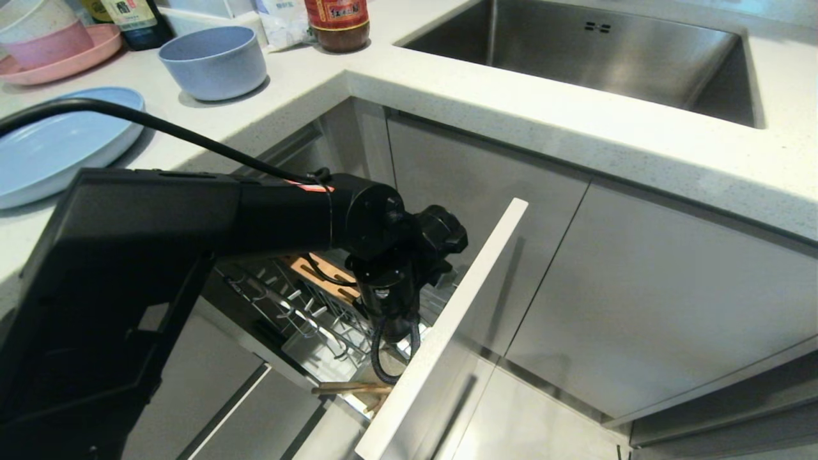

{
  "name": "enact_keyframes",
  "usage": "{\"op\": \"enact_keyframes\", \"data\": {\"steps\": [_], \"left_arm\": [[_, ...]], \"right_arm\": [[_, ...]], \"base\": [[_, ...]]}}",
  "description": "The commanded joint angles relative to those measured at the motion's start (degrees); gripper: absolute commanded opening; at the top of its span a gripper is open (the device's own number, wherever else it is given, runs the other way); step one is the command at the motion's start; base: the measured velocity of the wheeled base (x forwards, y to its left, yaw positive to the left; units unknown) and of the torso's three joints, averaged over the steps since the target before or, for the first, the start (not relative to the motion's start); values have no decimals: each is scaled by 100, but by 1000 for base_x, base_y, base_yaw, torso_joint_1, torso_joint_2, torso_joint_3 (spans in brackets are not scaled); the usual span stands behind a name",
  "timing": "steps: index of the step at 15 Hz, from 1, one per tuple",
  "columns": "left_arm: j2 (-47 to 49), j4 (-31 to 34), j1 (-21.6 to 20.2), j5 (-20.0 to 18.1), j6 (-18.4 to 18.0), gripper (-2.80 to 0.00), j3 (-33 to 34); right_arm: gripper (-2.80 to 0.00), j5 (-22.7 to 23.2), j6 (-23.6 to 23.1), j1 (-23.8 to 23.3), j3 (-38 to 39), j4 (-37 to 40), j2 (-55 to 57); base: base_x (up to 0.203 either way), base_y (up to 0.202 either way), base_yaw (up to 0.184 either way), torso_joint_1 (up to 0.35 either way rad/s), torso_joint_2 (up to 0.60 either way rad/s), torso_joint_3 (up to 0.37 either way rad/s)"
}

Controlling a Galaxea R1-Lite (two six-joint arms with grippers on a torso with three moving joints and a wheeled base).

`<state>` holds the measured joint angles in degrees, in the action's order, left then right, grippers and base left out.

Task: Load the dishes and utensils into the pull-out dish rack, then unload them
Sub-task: Pick up the spoon and place it in the cupboard

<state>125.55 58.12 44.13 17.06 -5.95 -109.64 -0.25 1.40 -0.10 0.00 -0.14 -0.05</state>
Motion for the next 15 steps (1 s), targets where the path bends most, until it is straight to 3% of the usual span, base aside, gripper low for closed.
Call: {"op": "enact_keyframes", "data": {"steps": [1,11,15], "left_arm": [[3,33,-1,16,-3,0,4],[-688,6,148,293,70,0,4],[-1234,39,252,528,305,0,29]], "right_arm": [[-280,-2,0,1,9,-2,-21],[-280,-2,0,1,9,-3,-13],[-280,-2,0,1,9,-4,-13]], "base": [[0,0,0,0,0,0],[0,0,0,0,0,0],[0,0,0,0,0,0]]}}
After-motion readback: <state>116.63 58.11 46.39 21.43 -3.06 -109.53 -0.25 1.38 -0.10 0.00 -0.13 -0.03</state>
